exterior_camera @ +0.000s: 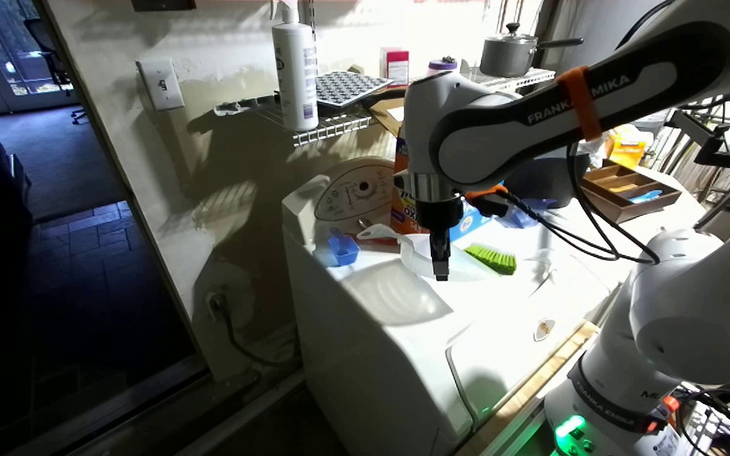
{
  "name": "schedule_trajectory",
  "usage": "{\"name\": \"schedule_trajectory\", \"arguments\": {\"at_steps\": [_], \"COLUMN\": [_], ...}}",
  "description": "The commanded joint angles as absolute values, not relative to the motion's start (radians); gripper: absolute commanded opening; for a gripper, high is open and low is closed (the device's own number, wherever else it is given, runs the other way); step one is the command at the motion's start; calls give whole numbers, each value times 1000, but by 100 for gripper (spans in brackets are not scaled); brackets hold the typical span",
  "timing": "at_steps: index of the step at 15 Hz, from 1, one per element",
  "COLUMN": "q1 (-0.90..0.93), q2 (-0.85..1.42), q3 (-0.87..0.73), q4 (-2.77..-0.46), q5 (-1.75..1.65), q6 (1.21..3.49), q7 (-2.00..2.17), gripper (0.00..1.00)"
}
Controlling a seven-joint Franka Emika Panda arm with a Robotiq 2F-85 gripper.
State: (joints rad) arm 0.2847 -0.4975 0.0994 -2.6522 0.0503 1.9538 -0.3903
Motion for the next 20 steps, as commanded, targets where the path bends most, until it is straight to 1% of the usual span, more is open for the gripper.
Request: {"name": "schedule_trajectory", "arguments": {"at_steps": [1,14,15,16,19,20], "q1": [321,329,321,303,300,300], "q2": [-509,-439,-435,-474,-459,-455], "q3": [52,-31,-29,0,-4,-4], "q4": [-2583,-2211,-2193,-2259,-2223,-2220], "q5": [135,326,339,303,321,321], "q6": [1929,1809,1815,1846,1839,1838], "q7": [-500,-770,-769,-740,-750,-751], "gripper": [2,2,2,7,7,2]}}
